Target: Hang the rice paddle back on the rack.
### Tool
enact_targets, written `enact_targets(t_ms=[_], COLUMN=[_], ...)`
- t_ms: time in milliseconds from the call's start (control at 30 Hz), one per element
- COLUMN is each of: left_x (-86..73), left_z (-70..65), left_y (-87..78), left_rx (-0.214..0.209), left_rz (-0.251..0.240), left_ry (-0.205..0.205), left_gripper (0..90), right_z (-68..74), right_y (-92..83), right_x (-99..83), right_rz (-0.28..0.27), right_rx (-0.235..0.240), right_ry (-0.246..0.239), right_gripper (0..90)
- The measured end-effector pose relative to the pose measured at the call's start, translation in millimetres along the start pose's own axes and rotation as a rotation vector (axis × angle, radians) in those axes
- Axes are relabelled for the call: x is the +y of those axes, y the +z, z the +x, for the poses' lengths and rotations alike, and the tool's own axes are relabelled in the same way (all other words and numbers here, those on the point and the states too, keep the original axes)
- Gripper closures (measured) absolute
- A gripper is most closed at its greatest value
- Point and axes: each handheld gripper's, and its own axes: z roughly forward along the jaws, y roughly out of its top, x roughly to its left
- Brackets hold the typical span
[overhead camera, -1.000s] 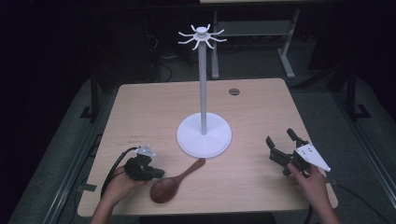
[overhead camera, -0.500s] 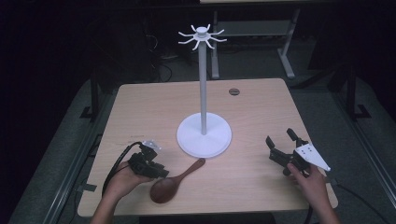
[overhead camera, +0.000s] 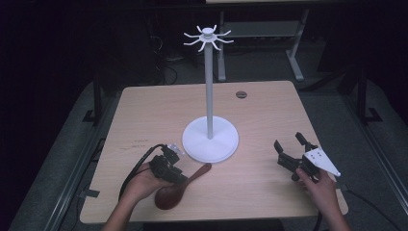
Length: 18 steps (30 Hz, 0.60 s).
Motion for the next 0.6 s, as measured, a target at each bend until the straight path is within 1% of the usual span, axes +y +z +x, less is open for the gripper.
enact_targets(t_ms=[67, 200, 233, 267, 300, 467, 600], left_x=[5.2, 13.3, 15.1, 16.4, 18.2, 23.7, 25.8], left_z=[-3.5, -9.1, -8.5, -11.0, -10.2, -13.5, -16.3], left_y=[4.2, 13.2, 14.2, 17.2, 17.9, 26.2, 29.5], left_rx=[0.001, 0.021, 0.03, 0.029, 0.034, 0.051, 0.074], left_rz=[0.01, 0.038, 0.061, 0.049, 0.077, 0.115, 0.125], left_ry=[0.009, 0.015, 0.039, 0.018, 0.039, 0.049, 0.06], left_gripper=[60.0, 60.7, 61.2, 61.5, 61.7, 63.5, 65.6], right_z=[0.1, 0.0, -0.1, -0.1, 0.0, 0.0, -0.2], right_y=[0.0, 0.0, 0.0, 0.0, 0.0, -0.2, -0.1], right_x=[0.0, 0.0, 0.0, 0.0, 0.0, 0.0, 0.0], right_rz=[0.0, 0.0, -0.001, -0.001, -0.001, -0.001, -0.001], right_rx=[0.0, 0.0, -0.001, -0.001, 0.0, -0.001, -0.001], right_ry=[0.0, 0.0, 0.0, 0.0, 0.0, 0.0, 0.002], right_gripper=[13.3, 13.3, 13.3, 13.3, 13.3, 13.3, 13.3])
